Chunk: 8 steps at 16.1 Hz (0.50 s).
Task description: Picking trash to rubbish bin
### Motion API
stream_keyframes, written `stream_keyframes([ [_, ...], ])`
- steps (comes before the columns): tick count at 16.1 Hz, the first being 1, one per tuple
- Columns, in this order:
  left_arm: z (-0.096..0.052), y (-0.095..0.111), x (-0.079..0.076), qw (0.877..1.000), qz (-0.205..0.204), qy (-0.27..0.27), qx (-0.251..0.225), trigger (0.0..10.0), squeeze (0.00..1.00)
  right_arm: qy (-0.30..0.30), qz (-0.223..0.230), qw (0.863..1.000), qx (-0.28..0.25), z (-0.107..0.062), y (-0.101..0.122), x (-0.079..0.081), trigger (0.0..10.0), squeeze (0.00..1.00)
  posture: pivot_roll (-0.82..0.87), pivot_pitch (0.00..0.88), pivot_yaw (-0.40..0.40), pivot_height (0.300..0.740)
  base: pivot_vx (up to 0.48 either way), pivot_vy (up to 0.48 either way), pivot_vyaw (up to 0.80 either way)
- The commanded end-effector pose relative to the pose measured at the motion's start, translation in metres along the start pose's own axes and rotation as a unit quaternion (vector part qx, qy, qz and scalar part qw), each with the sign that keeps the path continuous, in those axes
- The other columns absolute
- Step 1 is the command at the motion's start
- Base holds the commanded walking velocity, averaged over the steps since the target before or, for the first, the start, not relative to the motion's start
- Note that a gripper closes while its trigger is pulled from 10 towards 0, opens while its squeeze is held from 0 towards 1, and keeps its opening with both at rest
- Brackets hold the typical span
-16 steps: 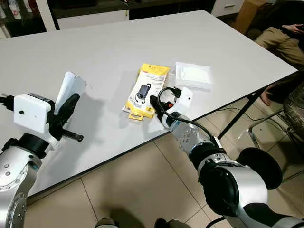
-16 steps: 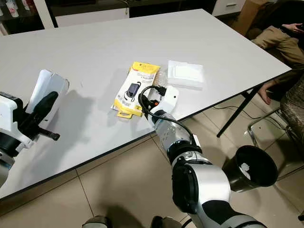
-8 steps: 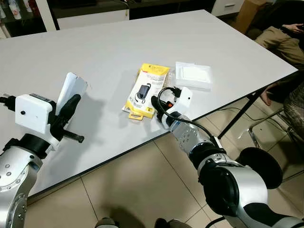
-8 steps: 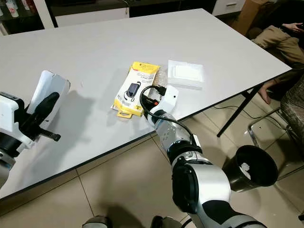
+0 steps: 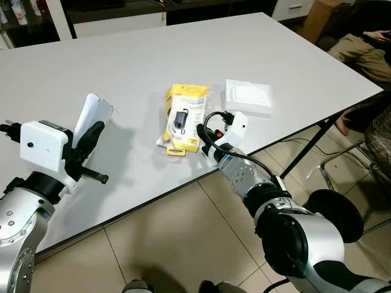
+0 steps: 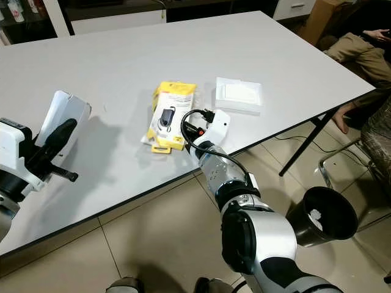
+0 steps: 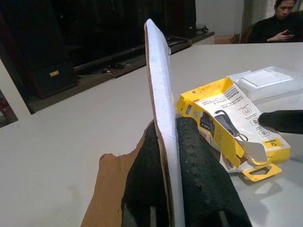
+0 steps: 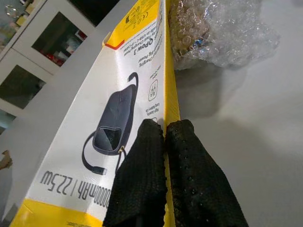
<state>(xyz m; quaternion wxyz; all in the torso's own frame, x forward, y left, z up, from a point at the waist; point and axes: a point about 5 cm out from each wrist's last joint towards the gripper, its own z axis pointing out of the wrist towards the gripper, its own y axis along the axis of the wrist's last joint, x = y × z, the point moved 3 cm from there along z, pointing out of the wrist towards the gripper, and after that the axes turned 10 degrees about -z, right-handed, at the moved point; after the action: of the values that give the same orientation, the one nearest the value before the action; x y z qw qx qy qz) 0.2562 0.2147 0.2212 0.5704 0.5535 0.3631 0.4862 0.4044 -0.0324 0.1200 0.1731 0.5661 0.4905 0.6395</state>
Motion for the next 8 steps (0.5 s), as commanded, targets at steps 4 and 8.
stream_keyframes([
  [4,0.003,0.003,-0.008,1.000,0.003,-0.018,-0.007,0.0,0.00,0.033,0.010,0.999,-0.021,0.002,0.008,0.008,0.0,0.00,0.28,0.110,-0.108,0.740,0.000,0.000,0.00],
  [8,0.010,0.000,-0.010,1.000,-0.015,-0.012,-0.020,0.0,0.00,0.120,0.010,0.986,-0.117,-0.002,0.053,0.022,0.0,0.00,0.22,0.078,-0.103,0.740,0.000,0.000,0.00],
])
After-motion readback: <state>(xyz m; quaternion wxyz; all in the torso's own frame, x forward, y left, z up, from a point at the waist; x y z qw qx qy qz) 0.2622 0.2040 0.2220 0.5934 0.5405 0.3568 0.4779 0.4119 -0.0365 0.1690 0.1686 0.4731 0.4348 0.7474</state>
